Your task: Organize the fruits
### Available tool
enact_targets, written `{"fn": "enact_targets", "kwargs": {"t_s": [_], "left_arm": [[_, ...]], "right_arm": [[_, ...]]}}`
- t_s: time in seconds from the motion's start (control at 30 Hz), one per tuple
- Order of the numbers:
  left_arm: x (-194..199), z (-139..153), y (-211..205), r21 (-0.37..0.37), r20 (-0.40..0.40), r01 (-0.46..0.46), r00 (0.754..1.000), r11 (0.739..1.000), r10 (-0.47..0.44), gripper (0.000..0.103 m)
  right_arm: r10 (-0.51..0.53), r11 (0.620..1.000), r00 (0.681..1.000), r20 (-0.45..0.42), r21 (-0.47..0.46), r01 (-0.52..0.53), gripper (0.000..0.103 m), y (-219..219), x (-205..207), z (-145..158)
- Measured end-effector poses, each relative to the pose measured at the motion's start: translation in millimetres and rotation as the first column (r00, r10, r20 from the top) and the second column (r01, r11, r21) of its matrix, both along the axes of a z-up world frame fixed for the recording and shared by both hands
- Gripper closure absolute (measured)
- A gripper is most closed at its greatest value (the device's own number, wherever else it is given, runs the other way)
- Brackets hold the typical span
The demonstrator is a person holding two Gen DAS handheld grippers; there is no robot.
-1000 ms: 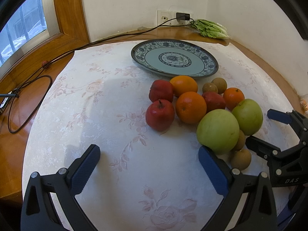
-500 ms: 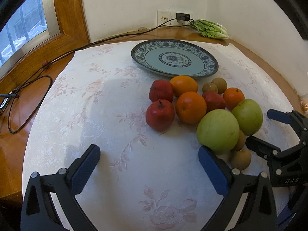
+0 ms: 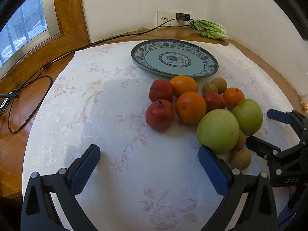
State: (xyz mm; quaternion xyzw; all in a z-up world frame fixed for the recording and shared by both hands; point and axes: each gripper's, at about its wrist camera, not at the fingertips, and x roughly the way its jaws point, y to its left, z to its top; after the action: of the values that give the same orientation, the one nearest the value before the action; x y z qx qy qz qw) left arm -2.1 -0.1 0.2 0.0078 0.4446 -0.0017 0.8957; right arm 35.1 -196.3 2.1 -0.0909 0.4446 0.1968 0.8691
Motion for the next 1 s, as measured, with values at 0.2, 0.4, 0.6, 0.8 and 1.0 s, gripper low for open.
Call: {"fn": "enact_targets", "kwargs": {"t_s": [0.2, 0.4, 0.6, 0.8, 1.0], "left_arm": [[-0.3, -0.1, -0.2, 0.000, 0.000, 0.000, 1.000, 1.000, 0.000, 0.000], [-0.1, 1.0, 0.0, -0.001, -0.006, 0.001, 1.000, 1.000, -0.001, 0.000], [3.4, 3.6, 2.0, -0.007, -0.021, 0.003, 1.000, 1.000, -0.003, 0.000], [5.8, 4.1, 3.5, -0.008, -0.024, 0.009, 1.000, 1.000, -0.010, 0.000], [6.8, 5.6, 4.7, -0.012, -0.040, 0.008, 0.999, 1.000, -0.008, 0.001]], "right_arm": [[0.000, 1.000, 1.000, 0.001, 0.000, 0.000, 0.000, -0.1, 0.1, -0.1], [0.000, 1.000, 1.000, 0.000, 0.000, 0.000, 0.000, -0.8, 0.1, 0.8], [0.000, 1.000, 1.000, -0.016, -0.002, 0.000, 0.000, 0.8, 2.2, 3.0], [0.002, 1.000, 1.000, -0.020, -0.005, -0.002, 0.000, 0.2, 3.7, 4.3], [0.006, 1.000, 0.999, -0.040, -0.018, -0.007, 0.000, 2.8, 8.2, 4.0]]}}
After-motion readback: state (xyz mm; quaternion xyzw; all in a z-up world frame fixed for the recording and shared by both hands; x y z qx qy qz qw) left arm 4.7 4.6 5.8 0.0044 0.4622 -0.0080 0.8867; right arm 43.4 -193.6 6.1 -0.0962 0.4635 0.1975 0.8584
